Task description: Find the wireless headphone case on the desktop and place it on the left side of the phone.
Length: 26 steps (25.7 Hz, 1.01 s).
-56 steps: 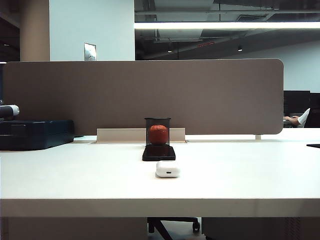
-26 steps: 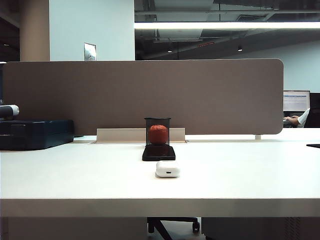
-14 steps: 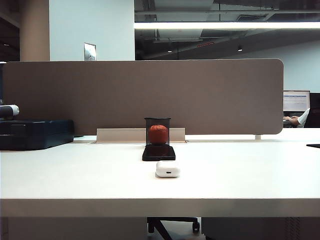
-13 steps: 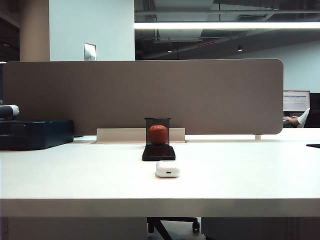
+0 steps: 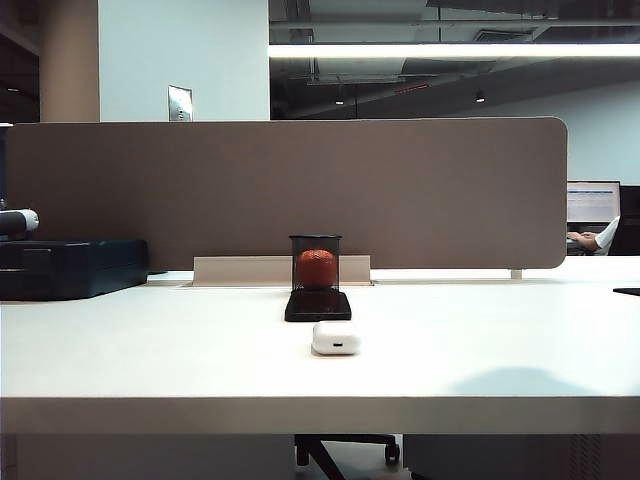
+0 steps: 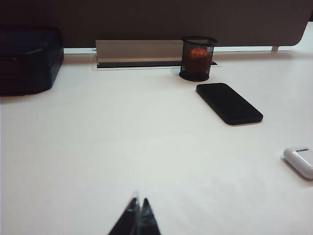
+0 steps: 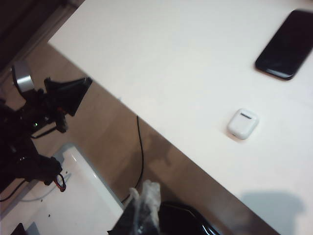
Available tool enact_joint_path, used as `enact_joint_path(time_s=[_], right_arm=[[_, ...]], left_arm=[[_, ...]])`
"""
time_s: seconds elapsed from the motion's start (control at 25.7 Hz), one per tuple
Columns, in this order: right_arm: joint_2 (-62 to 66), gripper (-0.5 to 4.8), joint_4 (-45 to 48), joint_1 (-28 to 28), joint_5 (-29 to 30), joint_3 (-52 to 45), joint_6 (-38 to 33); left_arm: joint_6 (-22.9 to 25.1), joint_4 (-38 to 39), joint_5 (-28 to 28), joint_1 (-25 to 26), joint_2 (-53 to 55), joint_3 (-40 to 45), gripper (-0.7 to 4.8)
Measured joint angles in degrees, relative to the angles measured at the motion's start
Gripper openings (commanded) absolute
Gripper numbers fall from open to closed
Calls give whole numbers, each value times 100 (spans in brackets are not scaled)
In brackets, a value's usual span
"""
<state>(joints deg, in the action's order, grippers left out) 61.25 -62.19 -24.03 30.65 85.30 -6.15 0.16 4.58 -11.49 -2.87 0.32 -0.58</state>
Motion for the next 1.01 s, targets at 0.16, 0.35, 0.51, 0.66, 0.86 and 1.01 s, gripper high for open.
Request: enact_joint_path(time_s=[0.16,0.35,0.51,0.66,0.86,1.01], right_arm=[[614,0,326,-214,-9,-2,-111],[1102,1,592,-251,-9,0,-564],[1550,60,612,-396,-4,0,-595],[2015,63,846,-717,-57,0,-605],[2448,90,1165,-981,-236,0,-632],[2881,154,1309,-1167,-925,0,-944]], left_arm=[[0,0,-4,0,0,0,-5],[0,0,-4,0,0,0,-5],[0,0,-46,0,0,0,-6],[0,0,-140,0,0,0,-6],[0,0,-140,0,0,0,-6],[0,0,-140,0,0,0,-6]])
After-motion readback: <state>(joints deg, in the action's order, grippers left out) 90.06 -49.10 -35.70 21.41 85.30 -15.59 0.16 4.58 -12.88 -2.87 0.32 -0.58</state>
